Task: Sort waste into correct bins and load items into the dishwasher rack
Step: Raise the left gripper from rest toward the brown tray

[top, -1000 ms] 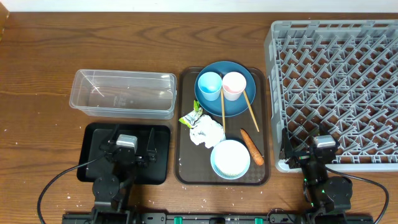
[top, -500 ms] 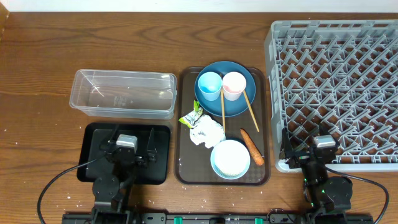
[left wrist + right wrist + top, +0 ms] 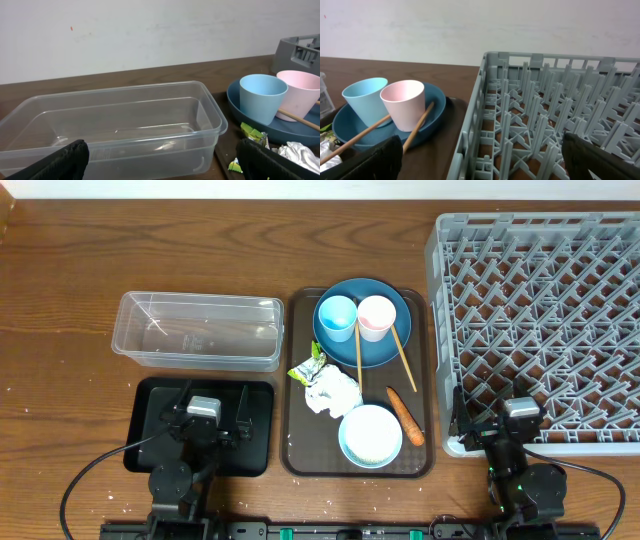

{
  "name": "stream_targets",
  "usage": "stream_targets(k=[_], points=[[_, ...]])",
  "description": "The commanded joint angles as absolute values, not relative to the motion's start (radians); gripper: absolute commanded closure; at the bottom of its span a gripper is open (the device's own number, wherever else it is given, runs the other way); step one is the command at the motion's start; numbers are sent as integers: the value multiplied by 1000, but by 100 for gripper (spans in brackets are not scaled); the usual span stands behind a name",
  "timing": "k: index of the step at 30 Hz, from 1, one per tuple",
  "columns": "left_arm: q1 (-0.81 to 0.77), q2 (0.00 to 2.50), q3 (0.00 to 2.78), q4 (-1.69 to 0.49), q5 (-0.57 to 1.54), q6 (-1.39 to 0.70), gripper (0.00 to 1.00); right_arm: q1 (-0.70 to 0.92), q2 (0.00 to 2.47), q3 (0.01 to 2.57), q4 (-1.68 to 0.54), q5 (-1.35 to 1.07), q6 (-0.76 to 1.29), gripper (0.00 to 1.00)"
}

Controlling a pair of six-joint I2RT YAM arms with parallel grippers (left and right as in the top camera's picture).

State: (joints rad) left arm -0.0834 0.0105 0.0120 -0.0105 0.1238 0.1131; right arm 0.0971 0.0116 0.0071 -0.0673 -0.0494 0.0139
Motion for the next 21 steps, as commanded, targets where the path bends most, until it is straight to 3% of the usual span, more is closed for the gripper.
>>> stream_targets(k=[1,13,21], points=[[-88,4,4,-53,137,131,4,91,7,6,-71,-49,6,1],[-88,4,4,-7,162,129,4,91,7,6,-71,-49,6,1],[-88,4,4,85,620,77,4,91,7,6,-71,-49,6,1]])
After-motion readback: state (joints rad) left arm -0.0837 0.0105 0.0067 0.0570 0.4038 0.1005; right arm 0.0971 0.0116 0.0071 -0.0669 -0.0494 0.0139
